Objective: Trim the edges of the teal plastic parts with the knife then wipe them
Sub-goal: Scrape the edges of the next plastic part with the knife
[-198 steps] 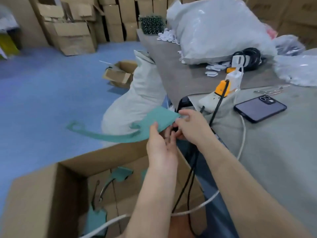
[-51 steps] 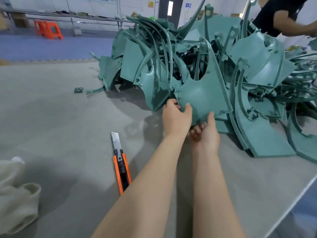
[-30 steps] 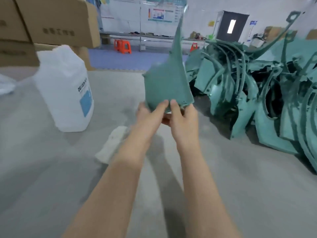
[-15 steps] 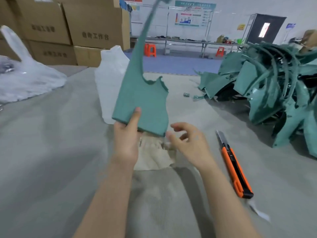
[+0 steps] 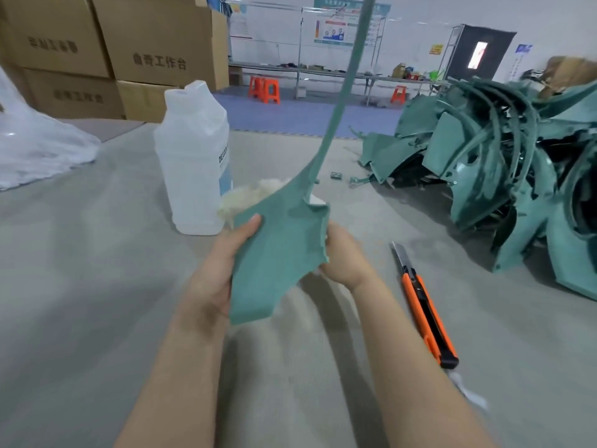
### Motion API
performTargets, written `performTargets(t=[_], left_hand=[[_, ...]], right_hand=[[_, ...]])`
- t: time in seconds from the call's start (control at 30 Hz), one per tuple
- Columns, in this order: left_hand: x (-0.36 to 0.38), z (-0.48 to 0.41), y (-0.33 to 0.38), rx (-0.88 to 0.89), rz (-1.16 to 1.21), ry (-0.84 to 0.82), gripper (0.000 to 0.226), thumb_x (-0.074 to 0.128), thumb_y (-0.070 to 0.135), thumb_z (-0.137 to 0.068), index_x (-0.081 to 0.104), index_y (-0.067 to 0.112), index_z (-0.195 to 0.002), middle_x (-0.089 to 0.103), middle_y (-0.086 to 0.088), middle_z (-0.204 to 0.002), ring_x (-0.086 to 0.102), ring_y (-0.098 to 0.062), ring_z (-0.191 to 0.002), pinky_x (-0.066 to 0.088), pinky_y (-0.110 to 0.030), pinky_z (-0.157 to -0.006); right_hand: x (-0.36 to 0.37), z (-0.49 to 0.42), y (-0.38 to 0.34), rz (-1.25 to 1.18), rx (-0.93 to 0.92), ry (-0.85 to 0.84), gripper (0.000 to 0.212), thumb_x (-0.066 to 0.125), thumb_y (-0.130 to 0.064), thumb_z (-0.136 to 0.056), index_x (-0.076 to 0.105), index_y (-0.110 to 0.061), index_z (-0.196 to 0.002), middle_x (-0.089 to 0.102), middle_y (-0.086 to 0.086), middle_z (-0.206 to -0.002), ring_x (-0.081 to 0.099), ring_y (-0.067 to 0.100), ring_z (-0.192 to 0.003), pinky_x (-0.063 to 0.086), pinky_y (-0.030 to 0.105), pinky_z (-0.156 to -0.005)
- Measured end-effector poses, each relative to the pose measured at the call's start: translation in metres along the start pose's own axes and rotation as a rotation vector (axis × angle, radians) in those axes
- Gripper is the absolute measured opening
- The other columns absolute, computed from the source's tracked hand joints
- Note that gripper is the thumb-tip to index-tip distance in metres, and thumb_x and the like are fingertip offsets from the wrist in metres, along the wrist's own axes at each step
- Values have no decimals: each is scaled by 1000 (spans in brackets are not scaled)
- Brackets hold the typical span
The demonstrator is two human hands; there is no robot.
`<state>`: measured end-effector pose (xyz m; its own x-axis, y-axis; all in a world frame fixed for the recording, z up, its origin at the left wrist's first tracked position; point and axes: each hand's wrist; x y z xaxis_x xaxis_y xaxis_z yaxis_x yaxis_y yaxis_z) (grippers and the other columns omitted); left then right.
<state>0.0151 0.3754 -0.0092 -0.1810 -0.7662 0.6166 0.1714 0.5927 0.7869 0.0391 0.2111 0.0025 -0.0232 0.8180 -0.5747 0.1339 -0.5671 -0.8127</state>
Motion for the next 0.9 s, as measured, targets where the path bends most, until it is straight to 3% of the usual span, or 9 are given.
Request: performTargets(t=[0.1, 0.23, 0.37, 0.47, 0.53, 0.63, 0.7, 0.8, 0.9], left_hand=[[-5, -4, -5, -43, -84, 4, 40, 60, 28, -82, 63, 13, -119, 69, -11, -114, 69, -28, -96, 57, -50, -80], [-3, -7, -9, -6, -147, 40, 39, 63, 20, -82, 61, 11, -120, 66, -15, -119, 63, -35, -111, 47, -59, -95], [3, -12, -15, 180, -137, 145, 44, 64, 16, -78, 59, 8, -121, 72, -9, -108, 71, -22, -94, 59, -34, -71], [1, -14, -16, 282, -199, 247, 25, 63, 13, -86, 64, 13, -110, 74, -4, -103, 71, -20, -93, 57, -32, -73], [-3, -15, -15, 359, -312, 354, 15, 64, 15, -89, 66, 21, -103, 74, 1, -100, 70, -20, -94, 56, -38, -83], [-3, -16, -14, 477, -583, 517, 9, 67, 25, -88, 65, 33, -92, 72, 13, -92, 69, -15, -92, 54, -43, -89], [3, -14, -16, 540, -759, 516, 12, 65, 27, -89, 62, 38, -89, 69, 22, -88, 66, -6, -89, 54, -37, -88], [11, -9, -17, 592, -938, 450, 12, 62, 26, -91, 62, 37, -94, 68, 17, -88, 63, -5, -86, 52, -31, -82], [8, -6, -13, 630, -1090, 416, 7, 61, 23, -92, 61, 30, -94, 67, 4, -87, 61, -17, -84, 48, -32, -78]], right_hand=[[-37, 10, 28, 239, 300, 331, 46, 61, -30, -92, 51, -15, -135, 52, 15, -136, 49, 31, -124, 38, 37, -102], [-75, 39, 59, 482, 678, 177, 69, 72, -50, -79, 47, -17, -133, 46, 16, -135, 44, 34, -124, 39, 42, -99], [-77, 45, 69, 471, 640, 104, 29, 68, -34, -83, 57, -8, -90, 58, 7, -79, 54, 21, -69, 36, 28, -54], [-76, 43, 70, 323, 582, 267, 35, 56, -34, -91, 56, -4, -73, 62, 21, -82, 60, 35, -80, 43, 34, -65], [-75, 44, 66, -63, 477, 455, 32, 57, -27, -91, 53, -7, -67, 65, 31, -89, 63, 40, -84, 49, 45, -76], [-70, 44, 48, -499, 251, 727, 19, 63, -29, -89, 51, -19, -79, 62, 17, -93, 64, 32, -84, 54, 50, -83], [-62, 43, 36, -607, 101, 760, 13, 63, -30, -90, 51, -26, -87, 61, 6, -86, 63, 16, -65, 55, 34, -62], [-43, 39, 28, -539, 25, 528, 8, 61, -28, -93, 54, -31, -96, 64, 1, -75, 55, 9, -45, 48, 22, -46], [-30, 31, 37, -269, 77, 470, 23, 56, -31, -95, 54, -25, -118, 66, 3, -85, 63, 17, -61, 53, 32, -58]])
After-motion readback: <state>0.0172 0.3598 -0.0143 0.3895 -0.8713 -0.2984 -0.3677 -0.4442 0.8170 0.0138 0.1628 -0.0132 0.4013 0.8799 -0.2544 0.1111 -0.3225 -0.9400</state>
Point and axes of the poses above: each hand's wrist, its own z-axis away from the middle knuckle, its own x-axis out of the palm, y = z × x
